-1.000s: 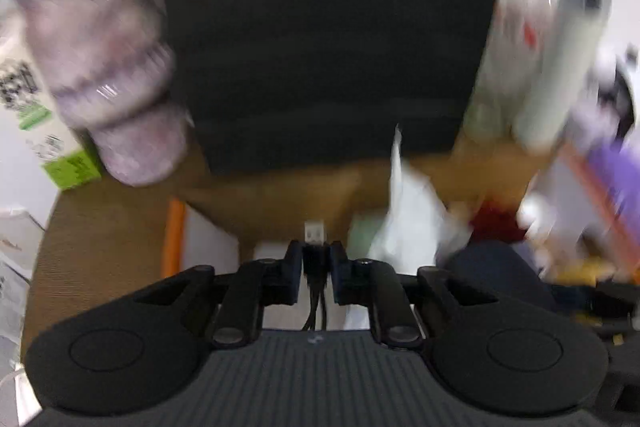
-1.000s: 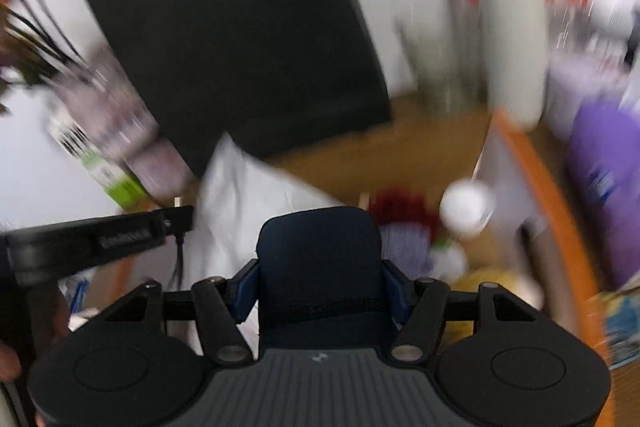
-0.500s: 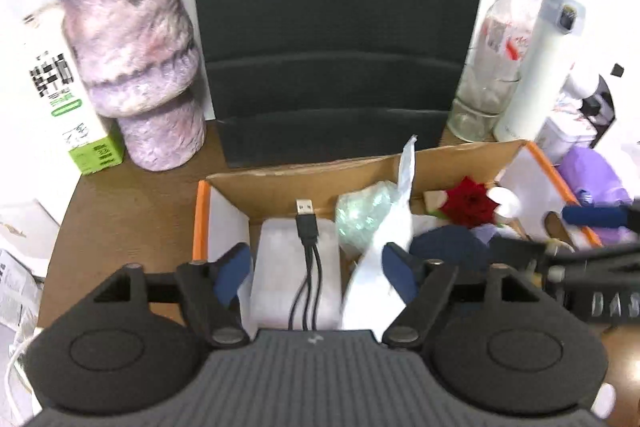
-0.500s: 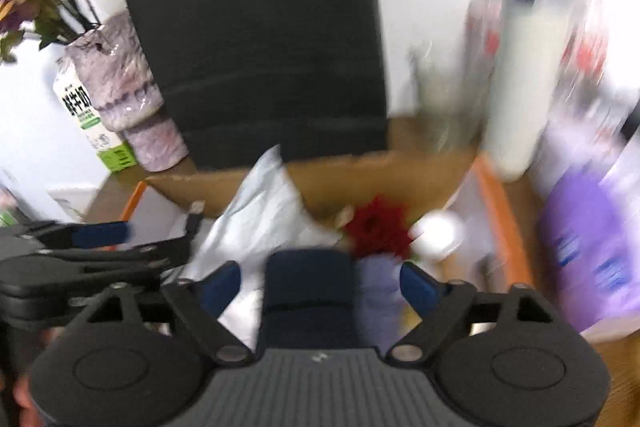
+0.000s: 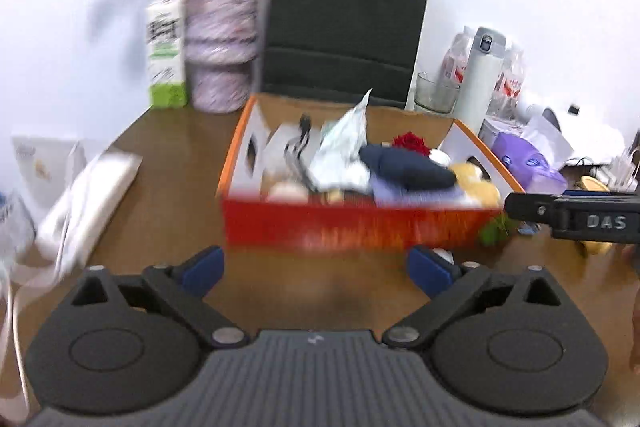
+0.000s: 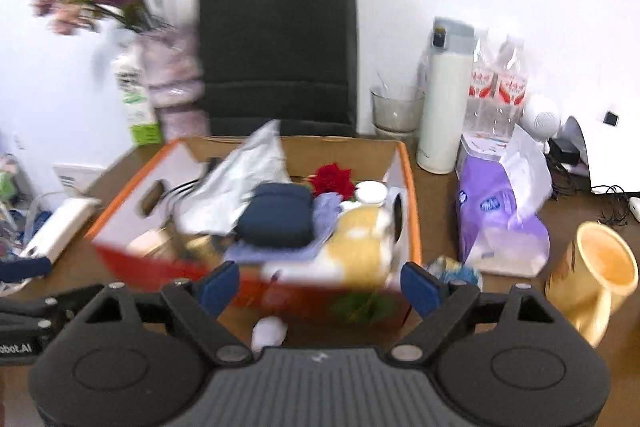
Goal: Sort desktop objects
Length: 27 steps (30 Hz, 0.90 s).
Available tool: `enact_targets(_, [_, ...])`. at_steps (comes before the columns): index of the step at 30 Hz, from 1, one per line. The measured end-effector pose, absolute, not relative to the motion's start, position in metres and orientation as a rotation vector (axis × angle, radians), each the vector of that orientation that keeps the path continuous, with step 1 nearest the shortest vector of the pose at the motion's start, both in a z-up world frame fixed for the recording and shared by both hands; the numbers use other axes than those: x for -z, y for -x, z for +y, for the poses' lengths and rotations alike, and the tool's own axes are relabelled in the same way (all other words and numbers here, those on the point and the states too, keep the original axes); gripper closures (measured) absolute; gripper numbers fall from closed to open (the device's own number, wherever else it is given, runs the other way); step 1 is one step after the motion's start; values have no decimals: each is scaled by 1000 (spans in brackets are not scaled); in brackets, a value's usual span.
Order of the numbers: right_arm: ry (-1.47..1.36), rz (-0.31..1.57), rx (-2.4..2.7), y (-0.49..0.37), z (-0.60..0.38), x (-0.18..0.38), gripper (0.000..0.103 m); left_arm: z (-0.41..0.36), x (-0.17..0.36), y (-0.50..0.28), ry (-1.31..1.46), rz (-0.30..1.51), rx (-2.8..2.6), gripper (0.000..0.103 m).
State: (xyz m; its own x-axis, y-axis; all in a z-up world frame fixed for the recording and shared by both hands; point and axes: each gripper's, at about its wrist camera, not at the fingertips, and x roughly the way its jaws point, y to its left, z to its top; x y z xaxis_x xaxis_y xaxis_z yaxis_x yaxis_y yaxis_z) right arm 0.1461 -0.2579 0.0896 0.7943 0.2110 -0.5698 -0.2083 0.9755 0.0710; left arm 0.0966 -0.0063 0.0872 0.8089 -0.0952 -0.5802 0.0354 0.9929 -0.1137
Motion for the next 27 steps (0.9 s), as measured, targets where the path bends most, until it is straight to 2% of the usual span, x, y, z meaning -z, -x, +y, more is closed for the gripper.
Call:
enact_targets(5, [-32, 614, -234, -79, -258, -53, 14, -2, -51, -42, 21, 636, -13, 0])
enact_targets(13, [0, 630, -232, -6, -252, -24, 14, 10, -30, 3, 68, 648, 61, 0])
enact_targets(22, [-29, 676, -247, 19, -257, 3, 14, 0, -18, 25, 38, 610, 73, 0])
enact_targets(27, [-20, 633, -222, 21, -255, 4, 14, -1, -16, 21, 39, 629, 71, 0])
